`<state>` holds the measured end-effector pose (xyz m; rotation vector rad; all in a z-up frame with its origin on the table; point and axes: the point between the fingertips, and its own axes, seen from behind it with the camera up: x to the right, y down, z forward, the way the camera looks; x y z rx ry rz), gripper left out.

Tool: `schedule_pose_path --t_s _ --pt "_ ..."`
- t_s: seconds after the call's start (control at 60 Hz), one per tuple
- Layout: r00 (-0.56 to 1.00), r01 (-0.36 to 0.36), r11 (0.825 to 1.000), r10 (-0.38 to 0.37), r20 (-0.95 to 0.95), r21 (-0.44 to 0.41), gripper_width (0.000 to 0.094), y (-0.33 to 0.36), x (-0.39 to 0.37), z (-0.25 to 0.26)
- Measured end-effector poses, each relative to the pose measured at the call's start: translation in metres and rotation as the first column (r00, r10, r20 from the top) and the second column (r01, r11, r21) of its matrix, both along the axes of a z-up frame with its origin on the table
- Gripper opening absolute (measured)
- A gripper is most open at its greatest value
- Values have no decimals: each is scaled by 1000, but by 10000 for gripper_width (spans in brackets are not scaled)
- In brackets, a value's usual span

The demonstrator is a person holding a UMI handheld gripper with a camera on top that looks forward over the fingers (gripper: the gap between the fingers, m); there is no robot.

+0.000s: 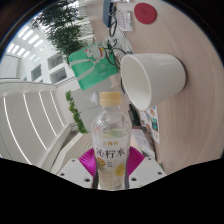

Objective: Pour water

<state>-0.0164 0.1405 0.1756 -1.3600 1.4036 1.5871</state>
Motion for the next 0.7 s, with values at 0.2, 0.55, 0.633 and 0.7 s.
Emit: schedule_pose_path --t_s 0.2,0.55,0.633,0.7 --pt "937 16 1000 -14 -349 3 349 0 15 19" --pt "905 19 1000 -13 -425 11 347 -2 24 30" --pt "963 -31 998 42 -266 46 350 -6 23 46" --pt "996 -84 989 83 11 126 351 -7 32 75"
